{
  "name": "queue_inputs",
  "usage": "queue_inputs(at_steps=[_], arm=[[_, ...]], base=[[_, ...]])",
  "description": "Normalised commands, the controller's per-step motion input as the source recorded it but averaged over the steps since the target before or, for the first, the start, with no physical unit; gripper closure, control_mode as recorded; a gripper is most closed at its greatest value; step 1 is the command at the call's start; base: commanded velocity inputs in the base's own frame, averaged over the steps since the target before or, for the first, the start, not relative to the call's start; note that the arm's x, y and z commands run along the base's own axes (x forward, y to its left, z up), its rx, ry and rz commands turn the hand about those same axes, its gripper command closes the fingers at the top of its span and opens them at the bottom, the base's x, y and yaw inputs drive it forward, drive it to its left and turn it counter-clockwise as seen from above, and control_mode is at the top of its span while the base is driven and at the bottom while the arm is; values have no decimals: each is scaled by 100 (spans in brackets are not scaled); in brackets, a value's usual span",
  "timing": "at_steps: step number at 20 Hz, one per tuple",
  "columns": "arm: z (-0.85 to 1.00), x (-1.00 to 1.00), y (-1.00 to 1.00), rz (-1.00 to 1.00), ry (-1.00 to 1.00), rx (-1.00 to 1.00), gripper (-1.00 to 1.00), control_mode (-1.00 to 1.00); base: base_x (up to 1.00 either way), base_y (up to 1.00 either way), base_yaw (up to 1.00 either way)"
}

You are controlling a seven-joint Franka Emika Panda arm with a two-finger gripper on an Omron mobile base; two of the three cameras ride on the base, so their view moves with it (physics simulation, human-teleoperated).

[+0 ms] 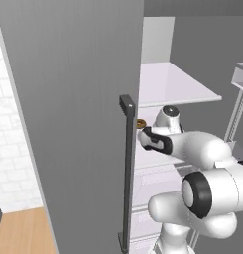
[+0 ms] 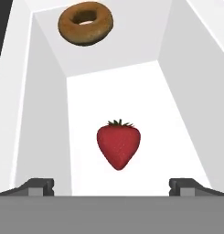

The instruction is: Take the strawberry from the fridge and place it on top of the pancake, located on the dining counter.

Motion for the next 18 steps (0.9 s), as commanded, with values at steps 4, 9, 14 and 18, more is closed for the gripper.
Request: queue_inputs(at_steps=[4, 9, 14, 18], arm=[[-26, 19, -2, 0, 0, 0, -100, -100], [-32, 8, 0, 0, 0, 0, -100, -100], [-13, 16, 0, 0, 0, 0, -100, -100], [-3, 20, 0, 0, 1, 0, -100, -100]], base=[[0, 0, 0], [0, 0, 0], [0, 0, 0], [0, 0, 0]])
